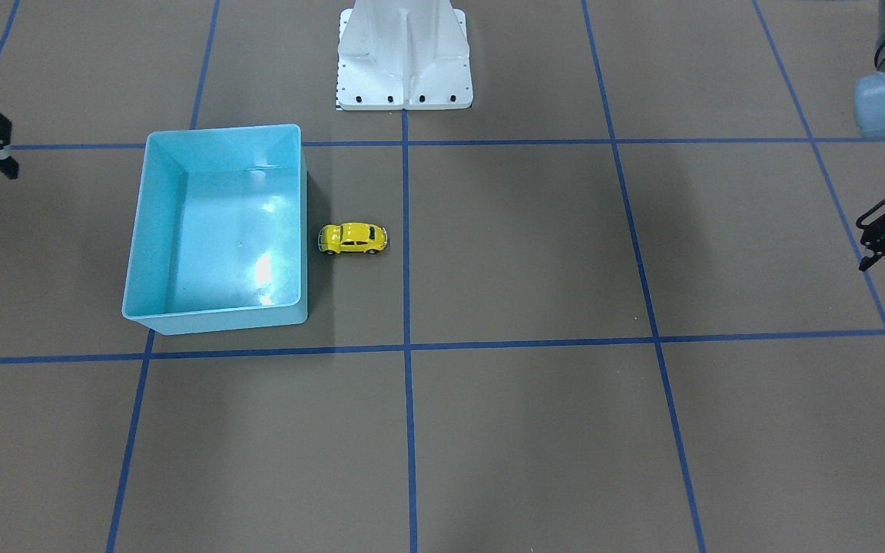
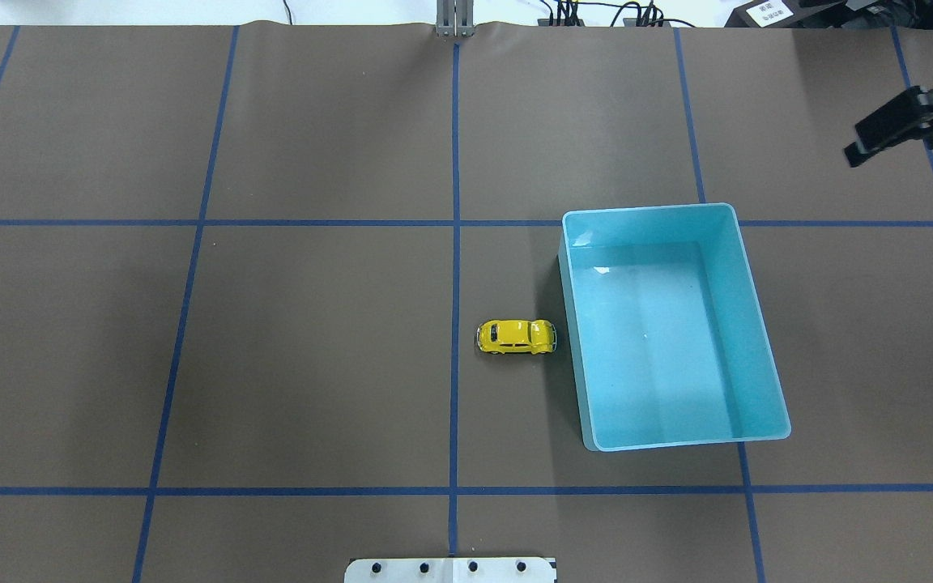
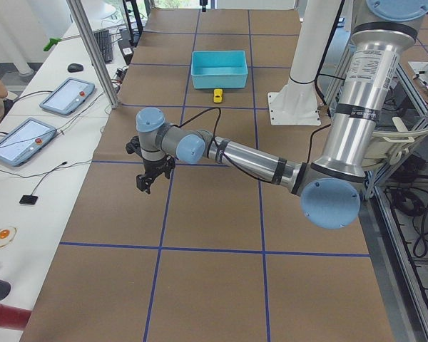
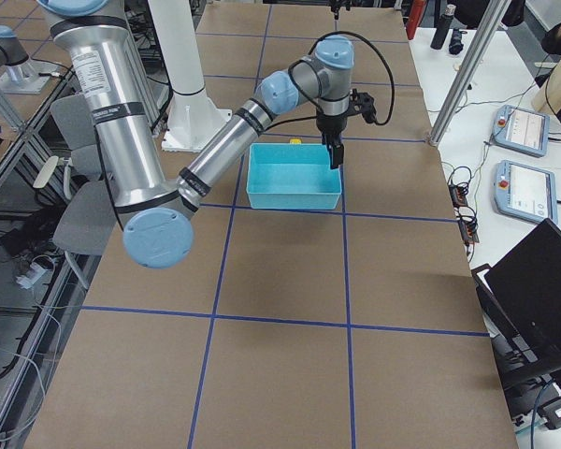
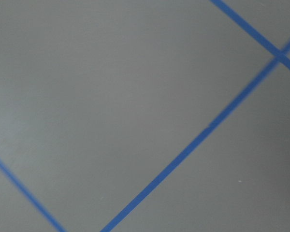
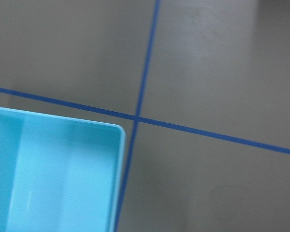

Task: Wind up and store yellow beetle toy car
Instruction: 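Move the right gripper over the car beside the bin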

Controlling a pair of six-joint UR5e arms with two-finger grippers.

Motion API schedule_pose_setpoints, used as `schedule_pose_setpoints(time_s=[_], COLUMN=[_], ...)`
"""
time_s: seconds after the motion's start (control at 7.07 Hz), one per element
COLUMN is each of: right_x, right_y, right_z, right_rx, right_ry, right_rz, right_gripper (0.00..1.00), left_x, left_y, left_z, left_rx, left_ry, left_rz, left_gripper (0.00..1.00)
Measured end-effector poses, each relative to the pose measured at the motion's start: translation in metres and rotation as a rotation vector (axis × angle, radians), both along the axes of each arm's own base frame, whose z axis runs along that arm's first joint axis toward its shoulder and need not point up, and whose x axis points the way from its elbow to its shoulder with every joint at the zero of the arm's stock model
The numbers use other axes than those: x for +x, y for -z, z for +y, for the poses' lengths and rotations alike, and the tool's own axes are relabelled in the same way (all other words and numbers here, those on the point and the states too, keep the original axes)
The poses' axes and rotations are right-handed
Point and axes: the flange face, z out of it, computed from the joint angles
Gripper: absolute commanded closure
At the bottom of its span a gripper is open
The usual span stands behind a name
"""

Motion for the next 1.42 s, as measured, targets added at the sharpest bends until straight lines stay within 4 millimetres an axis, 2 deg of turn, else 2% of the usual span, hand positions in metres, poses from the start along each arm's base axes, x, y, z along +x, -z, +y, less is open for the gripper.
schedule_pose_setpoints(time_s=[0.14,0.28,0.42,0.71,0.99,1.13,1.42], right_x=[-0.051,-0.096,-0.126,-0.182,-0.250,-0.287,-0.342], right_y=[0.044,0.071,0.085,0.101,0.120,0.122,0.105], right_z=[0.008,0.020,0.031,0.055,0.080,0.093,0.102], right_rx=[0.129,0.298,0.446,0.611,0.683,0.715,0.789], right_ry=[0.092,0.201,0.313,0.494,0.601,0.649,0.716], right_rz=[0.011,0.061,0.103,0.123,0.128,0.122,0.132], right_gripper=[0.00,0.00,0.00,0.00,0.00,0.00,0.00], left_x=[-0.033,-0.065,-0.090,-0.119,-0.134,-0.137,-0.140], left_y=[-0.017,-0.039,-0.062,-0.104,-0.119,-0.124,-0.134], left_z=[0.008,0.021,0.038,0.071,0.085,0.091,0.100], left_rx=[-0.063,-0.139,-0.216,-0.361,-0.465,-0.490,-0.511], left_ry=[0.067,0.151,0.228,0.343,0.390,0.400,0.408], left_rz=[0.028,0.043,0.050,0.055,0.061,0.062,0.059], left_gripper=[0.00,0.00,0.00,0.00,0.00,0.00,0.00])
